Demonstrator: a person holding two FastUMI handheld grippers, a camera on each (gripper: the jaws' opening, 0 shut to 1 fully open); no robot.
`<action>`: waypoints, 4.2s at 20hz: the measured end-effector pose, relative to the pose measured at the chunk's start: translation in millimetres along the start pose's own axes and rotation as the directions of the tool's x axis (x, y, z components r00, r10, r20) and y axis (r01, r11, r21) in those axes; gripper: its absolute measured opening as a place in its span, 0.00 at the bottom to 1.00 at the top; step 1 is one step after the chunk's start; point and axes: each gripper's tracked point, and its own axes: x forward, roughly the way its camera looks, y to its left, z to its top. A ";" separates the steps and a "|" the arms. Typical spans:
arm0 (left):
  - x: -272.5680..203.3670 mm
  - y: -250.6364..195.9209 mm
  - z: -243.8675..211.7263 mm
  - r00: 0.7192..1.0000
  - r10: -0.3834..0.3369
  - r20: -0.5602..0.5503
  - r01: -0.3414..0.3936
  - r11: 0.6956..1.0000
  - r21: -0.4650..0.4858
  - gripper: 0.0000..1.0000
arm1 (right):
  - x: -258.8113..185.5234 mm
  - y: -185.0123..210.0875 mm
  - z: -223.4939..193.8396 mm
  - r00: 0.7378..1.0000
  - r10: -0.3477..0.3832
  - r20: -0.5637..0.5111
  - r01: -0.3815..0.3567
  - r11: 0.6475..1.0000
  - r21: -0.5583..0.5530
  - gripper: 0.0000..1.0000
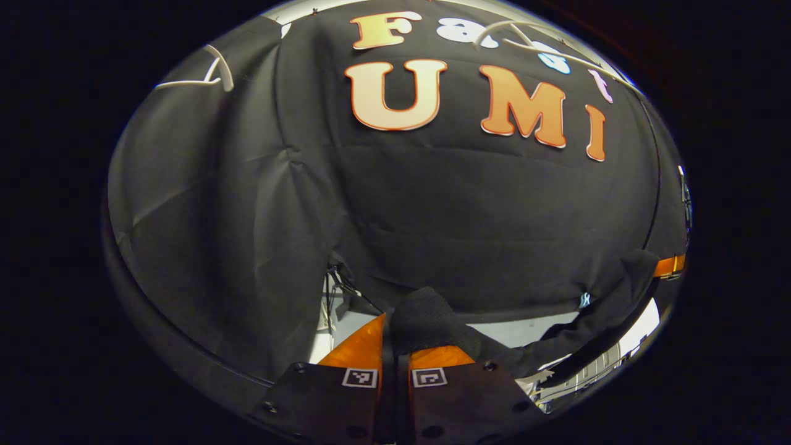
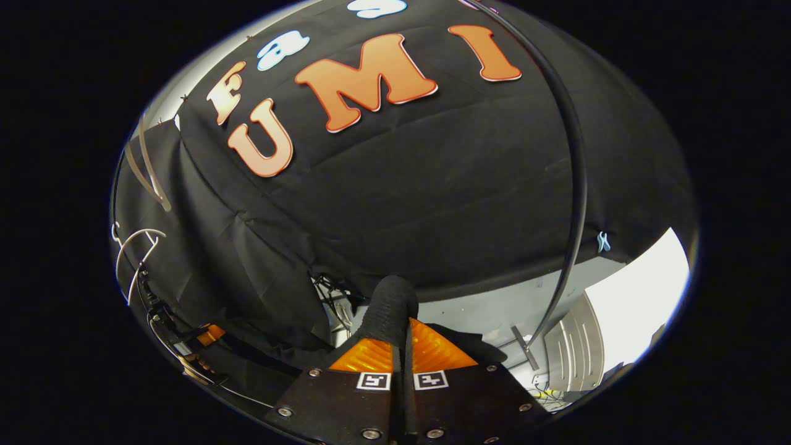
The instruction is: Grasp the clothes on the hanger with both hands and then place them into the laundry hamper below.
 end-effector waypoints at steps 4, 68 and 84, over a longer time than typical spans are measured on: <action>9.0 -30.8 -41.9 0.993 -0.063 -0.097 0.063 0.998 -0.008 0.06 | 24.6 18.2 -44.5 0.997 0.011 -0.074 -0.010 1.000 0.005 0.00; -161.9 19.6 66.8 0.989 -0.060 0.139 0.072 0.994 -0.086 0.98 | -141.9 156.1 -44.2 0.982 -0.114 0.149 0.161 0.919 -0.360 0.94; -236.4 30.2 208.7 0.865 -0.055 0.499 0.093 0.994 -0.051 0.94 | -258.3 142.3 80.7 0.841 -0.119 0.528 0.338 0.877 -0.341 1.00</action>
